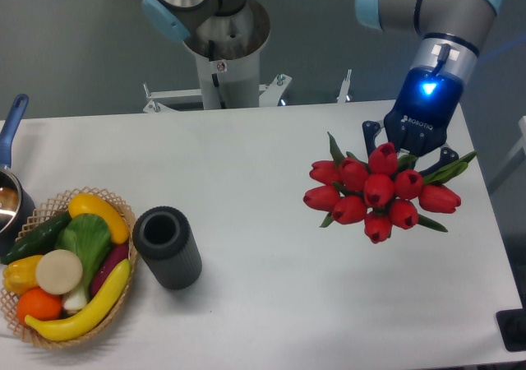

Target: Insert the flowers into the vase

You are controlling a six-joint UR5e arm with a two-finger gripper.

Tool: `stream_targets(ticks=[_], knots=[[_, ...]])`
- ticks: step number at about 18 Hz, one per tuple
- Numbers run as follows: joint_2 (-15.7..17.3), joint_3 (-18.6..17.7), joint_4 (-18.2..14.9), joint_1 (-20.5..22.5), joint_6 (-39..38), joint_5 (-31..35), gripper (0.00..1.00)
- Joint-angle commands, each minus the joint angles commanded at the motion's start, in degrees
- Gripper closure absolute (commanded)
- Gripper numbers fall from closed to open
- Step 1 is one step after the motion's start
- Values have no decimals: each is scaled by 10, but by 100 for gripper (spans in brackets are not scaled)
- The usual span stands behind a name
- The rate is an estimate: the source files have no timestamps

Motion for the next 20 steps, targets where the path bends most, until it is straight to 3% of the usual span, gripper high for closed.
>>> stream_targets(ticks=[13,20], knots=[[-1,-4,5,-4,-1,-1,79],[-10,-1,7,-33,4,-1,79]])
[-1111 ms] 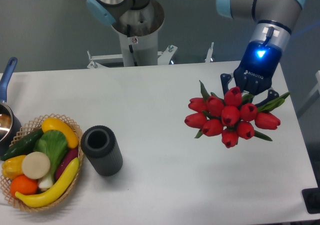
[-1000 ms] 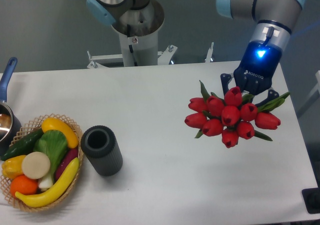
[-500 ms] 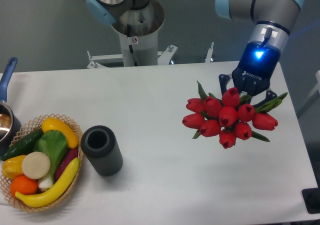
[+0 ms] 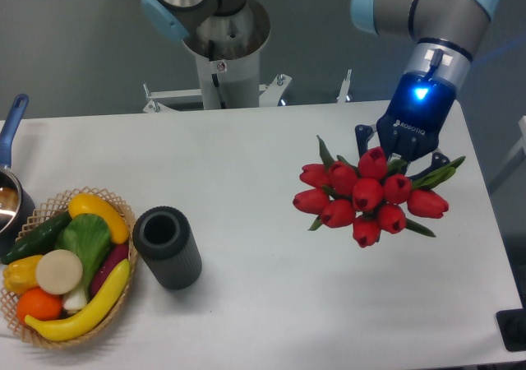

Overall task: Insert the flowers into the vase
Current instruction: 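Carry the tulip bunch toward the dark grey vase, raising it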

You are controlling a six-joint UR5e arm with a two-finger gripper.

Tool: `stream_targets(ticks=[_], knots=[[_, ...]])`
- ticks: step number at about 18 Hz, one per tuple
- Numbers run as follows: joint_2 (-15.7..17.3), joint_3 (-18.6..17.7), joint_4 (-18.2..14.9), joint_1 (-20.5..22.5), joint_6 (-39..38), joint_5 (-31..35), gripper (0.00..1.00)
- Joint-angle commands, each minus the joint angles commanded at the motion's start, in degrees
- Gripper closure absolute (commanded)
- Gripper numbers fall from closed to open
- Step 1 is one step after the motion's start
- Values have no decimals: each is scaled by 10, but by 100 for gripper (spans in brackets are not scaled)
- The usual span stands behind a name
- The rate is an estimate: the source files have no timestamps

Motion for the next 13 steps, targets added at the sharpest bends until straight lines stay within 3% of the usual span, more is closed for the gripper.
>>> stream_targets(ticks=[4,13], knots=[[-6,2,4,-11,0,-15,79],[-46,-6,14,-50,40,-192,79]])
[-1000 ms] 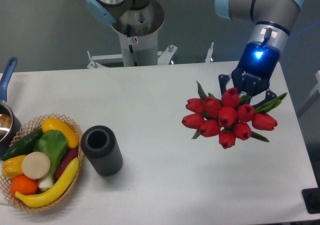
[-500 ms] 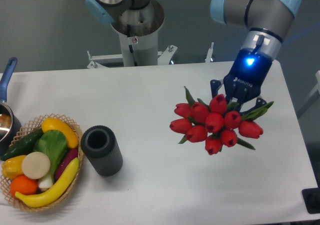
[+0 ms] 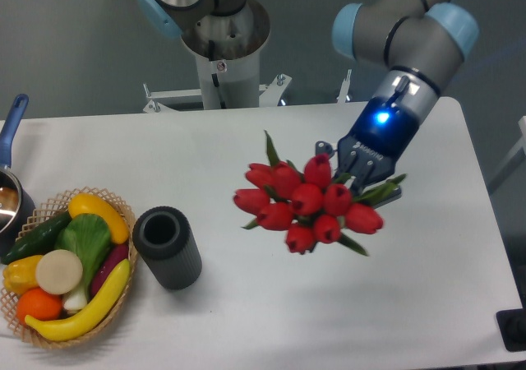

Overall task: Insert the flowers into the vase
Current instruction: 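Carry the tulip bunch toward the dark grey vase, raising it, then position the tulip stems above the vase opening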

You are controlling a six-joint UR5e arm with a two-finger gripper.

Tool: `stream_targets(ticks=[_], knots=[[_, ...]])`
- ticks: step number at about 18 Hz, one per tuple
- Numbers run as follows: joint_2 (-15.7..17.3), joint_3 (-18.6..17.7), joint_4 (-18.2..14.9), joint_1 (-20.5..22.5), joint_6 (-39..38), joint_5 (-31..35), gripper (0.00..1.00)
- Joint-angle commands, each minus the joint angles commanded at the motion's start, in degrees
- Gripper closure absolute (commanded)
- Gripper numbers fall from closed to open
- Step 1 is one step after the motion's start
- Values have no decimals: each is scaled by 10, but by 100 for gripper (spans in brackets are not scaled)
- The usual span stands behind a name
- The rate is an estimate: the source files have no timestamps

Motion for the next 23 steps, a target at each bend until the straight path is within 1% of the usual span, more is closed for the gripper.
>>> stream_targets(ticks=[4,7,15,20,23], knots=[[2,-20,1,-8,1,-62,79],[14,-35,2,-21,5,-90,79],[39,-52,2,-67,6,-93,79],[44,-66,2,-98,5,-93,78],[50,-70,2,-106,4,-93,78]])
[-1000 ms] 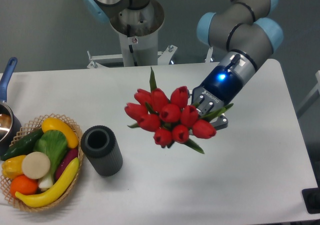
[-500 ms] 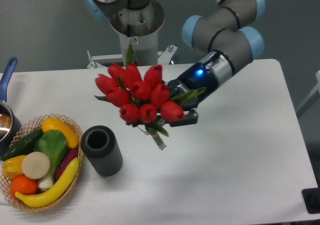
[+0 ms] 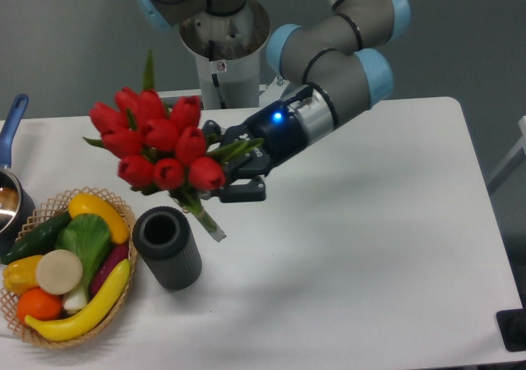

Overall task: Insert the flowers into the vase
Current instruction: 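Position the tulip stems above the vase opening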

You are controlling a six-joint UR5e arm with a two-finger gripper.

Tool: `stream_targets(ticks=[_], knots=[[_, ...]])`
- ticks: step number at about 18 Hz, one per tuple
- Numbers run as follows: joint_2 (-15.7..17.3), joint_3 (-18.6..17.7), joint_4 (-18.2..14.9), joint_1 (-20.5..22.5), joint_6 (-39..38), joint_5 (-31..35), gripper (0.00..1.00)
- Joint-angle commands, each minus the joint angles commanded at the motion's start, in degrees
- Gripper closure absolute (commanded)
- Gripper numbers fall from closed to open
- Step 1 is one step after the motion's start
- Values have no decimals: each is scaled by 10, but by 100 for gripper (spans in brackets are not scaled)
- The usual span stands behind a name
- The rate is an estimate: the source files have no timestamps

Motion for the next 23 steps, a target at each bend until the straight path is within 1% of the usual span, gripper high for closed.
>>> stream_targets(ticks=[4,6,8,12,16,23], knots=[[3,-10,-1,-22,-3,0,77],[12,-18,-2,-28,-3,0,77],[12,-28,-2,-37,-2,1,77],[11,-28,-3,-49,-4,1,77],[4,-34,-3,-55,-2,1,77],[-20,-40,-1,-55,2,5,76]])
